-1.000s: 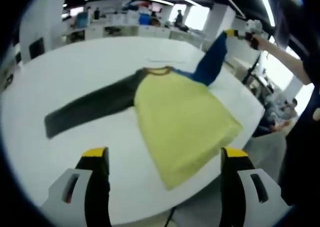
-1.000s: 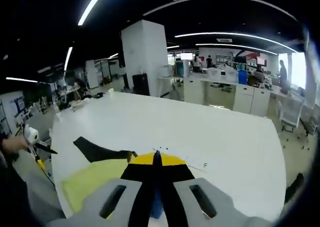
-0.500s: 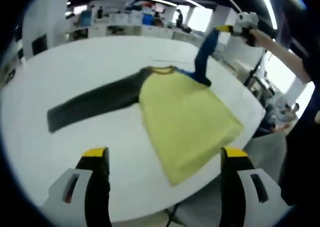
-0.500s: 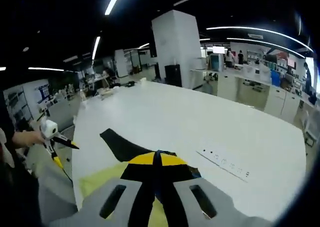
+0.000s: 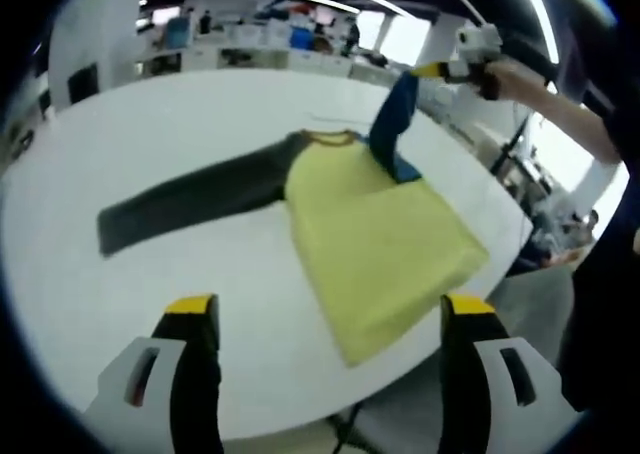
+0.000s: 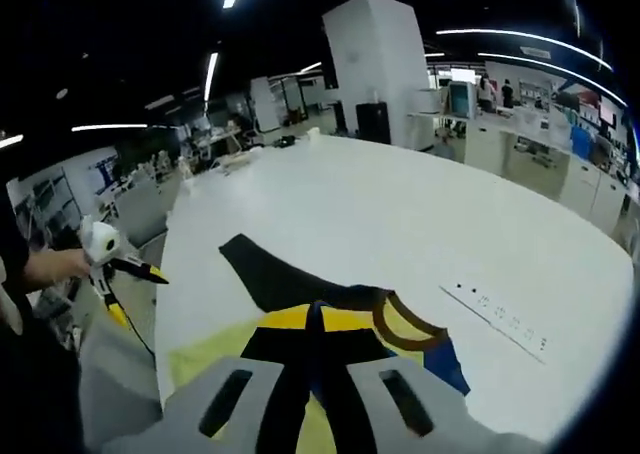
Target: Fold the garment on the visible template until the final outline fits inside the template.
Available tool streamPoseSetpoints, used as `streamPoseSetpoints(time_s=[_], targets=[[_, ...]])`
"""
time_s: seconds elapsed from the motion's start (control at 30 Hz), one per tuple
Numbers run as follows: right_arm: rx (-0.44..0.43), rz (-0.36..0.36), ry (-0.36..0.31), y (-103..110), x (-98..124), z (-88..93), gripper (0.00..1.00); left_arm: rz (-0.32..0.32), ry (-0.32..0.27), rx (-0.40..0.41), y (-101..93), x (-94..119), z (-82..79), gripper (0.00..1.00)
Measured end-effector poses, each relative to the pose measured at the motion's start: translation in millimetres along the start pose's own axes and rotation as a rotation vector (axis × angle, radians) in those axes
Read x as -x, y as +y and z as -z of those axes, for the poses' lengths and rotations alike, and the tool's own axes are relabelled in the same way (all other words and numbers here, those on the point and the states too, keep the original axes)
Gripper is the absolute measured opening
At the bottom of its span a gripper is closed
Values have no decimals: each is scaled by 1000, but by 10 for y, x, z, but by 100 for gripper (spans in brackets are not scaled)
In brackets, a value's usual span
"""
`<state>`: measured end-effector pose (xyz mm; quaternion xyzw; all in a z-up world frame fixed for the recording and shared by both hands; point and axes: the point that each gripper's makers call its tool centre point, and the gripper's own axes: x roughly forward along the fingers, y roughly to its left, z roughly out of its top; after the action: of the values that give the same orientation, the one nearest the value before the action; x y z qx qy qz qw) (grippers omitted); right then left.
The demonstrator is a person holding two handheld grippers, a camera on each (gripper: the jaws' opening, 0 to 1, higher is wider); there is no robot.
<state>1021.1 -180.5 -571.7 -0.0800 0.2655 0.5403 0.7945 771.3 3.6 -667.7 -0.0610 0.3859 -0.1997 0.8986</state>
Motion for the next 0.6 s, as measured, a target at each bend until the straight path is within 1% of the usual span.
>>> streamPoseSetpoints(time_s=[0.13,0.27,0.47,0.6], targets=[[-43,23,16,-34,-178,125,2,-5,2,7,34,16,29,87],[-61,36,32,-25,-361,242,2,-11,4,14,64,30,55,87],[-72,61,89,-17,-658,469,2,-12,4,23,80,18,75,87],[-87,59,104,12,-815,543,2,-11,4,24,81,16,84,87]])
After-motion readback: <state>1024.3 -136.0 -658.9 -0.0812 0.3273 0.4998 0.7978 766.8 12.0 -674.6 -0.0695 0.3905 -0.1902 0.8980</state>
